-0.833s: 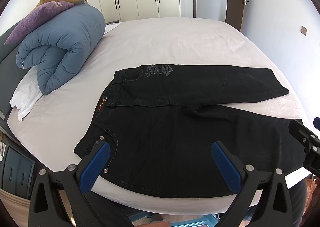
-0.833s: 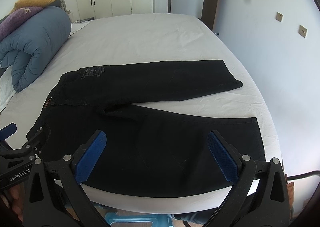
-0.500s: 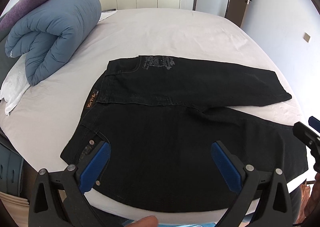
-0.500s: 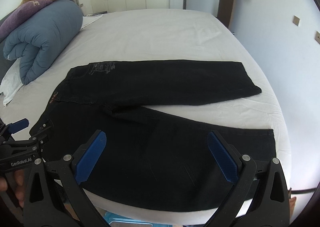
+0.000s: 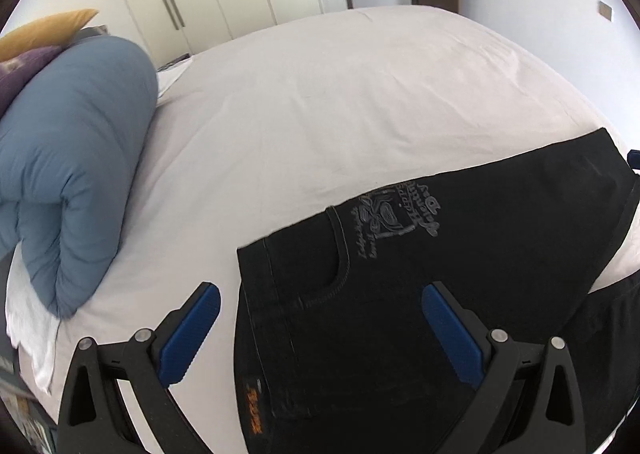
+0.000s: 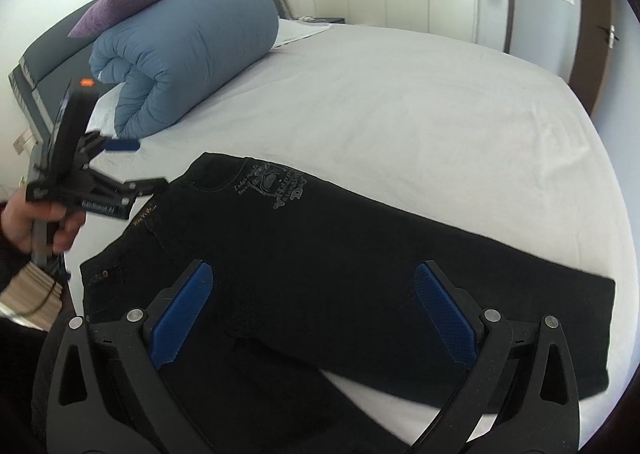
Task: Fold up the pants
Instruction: 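Grasp the jeans waistband with the left tool while the right tool grasps the waistband beside it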
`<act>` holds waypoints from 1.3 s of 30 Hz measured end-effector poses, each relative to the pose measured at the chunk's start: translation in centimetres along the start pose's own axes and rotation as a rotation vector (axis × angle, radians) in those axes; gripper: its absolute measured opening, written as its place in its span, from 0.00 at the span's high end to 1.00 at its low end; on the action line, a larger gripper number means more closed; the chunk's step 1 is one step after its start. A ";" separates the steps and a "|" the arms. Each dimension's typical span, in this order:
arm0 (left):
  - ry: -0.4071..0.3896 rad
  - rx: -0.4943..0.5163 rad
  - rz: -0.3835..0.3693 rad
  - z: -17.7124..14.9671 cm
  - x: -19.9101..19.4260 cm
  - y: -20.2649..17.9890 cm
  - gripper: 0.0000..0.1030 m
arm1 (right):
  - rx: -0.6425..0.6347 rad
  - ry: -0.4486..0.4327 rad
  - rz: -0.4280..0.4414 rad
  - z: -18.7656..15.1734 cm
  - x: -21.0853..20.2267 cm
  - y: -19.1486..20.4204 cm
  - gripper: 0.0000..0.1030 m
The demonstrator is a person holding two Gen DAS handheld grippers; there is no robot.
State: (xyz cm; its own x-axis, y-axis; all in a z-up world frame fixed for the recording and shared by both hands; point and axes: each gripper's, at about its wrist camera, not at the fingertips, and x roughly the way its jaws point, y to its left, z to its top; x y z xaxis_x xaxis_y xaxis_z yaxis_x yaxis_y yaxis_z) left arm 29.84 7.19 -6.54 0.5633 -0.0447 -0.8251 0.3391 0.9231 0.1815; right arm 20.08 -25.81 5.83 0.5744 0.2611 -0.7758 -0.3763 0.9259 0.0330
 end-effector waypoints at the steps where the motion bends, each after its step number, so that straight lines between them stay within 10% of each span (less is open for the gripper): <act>1: 0.024 0.029 -0.031 1.2 1.6 0.8 0.00 | -0.026 0.016 0.026 0.8 1.4 -0.6 0.01; 10: 0.297 0.358 -0.185 5.5 13.1 1.4 0.12 | -0.139 0.112 0.162 4.8 10.6 -4.2 0.22; 21: 0.446 0.306 -0.312 6.5 18.4 2.9 0.19 | -0.178 0.138 0.222 5.4 15.6 -3.9 0.41; 27: 0.404 0.341 -0.350 6.1 16.3 1.4 0.85 | -0.221 0.157 0.217 7.3 17.3 -3.5 0.53; 39: 0.099 0.424 -0.210 2.5 6.9 -1.6 0.93 | -0.347 0.242 0.245 10.9 21.2 -1.0 0.56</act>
State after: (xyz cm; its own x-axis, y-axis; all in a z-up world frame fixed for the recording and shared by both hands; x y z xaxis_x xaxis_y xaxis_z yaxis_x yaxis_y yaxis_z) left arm 35.04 4.50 -11.17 0.3827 -0.1577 -0.9103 0.7265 0.6600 0.1912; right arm 40.56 -18.25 -3.79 0.2687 0.3508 -0.8971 -0.7227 0.6891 0.0530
